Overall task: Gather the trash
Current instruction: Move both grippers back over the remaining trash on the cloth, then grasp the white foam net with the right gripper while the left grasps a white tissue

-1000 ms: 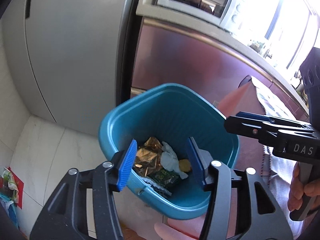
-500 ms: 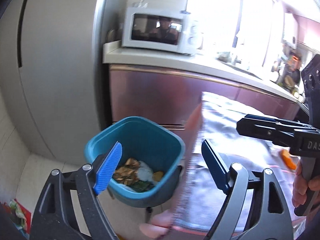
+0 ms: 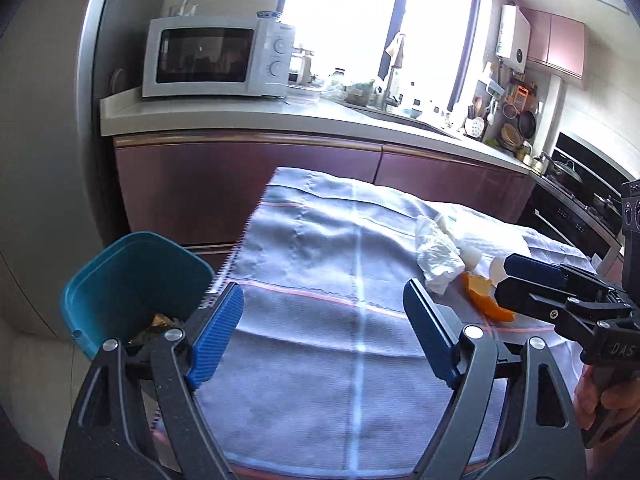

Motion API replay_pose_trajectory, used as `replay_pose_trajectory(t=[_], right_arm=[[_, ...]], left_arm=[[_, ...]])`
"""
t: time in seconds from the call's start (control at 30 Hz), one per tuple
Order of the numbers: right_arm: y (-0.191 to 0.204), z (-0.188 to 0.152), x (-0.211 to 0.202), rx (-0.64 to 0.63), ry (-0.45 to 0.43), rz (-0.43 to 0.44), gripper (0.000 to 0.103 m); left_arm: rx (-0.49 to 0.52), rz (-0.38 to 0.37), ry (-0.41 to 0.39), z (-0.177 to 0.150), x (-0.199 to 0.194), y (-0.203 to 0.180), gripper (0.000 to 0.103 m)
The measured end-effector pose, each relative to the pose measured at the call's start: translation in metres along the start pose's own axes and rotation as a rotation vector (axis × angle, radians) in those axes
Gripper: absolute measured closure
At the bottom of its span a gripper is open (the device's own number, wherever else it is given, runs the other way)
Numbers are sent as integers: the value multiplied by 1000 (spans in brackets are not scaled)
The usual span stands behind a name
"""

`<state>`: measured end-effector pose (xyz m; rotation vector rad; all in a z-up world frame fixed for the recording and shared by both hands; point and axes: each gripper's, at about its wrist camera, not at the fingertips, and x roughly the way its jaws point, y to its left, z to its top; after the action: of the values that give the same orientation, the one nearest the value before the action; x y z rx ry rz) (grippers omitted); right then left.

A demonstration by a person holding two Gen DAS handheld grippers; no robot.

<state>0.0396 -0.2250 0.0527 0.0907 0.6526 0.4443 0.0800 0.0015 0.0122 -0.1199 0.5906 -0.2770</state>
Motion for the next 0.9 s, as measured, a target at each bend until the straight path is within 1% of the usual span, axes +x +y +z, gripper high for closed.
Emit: replay_pose_trajectory(t=[0.13,0.27,0.5,0.67,0.8,0.9], right_arm=[[-35,-9,-13,65,-3,-66,41],[-64,-18,-26,111,-12,-119,41],[-102,-26,-39,179,-31,-179,41],[-122,-25,-40,221,-44,-199,42],[-136,-18,-28,258,-46,-169,42],[-144,-11,-18,274,-43,-165,42]], left_arm=[[39,-49,30,-1,18,-31,22],[81,-75,53,2,36,-58,22],[137,-106,89,8,66,-90,23],[165,-116,127,11,91,-106,25],[182,-98,158,12,108,-114,28],[195,-85,177,15,123,-118,29]])
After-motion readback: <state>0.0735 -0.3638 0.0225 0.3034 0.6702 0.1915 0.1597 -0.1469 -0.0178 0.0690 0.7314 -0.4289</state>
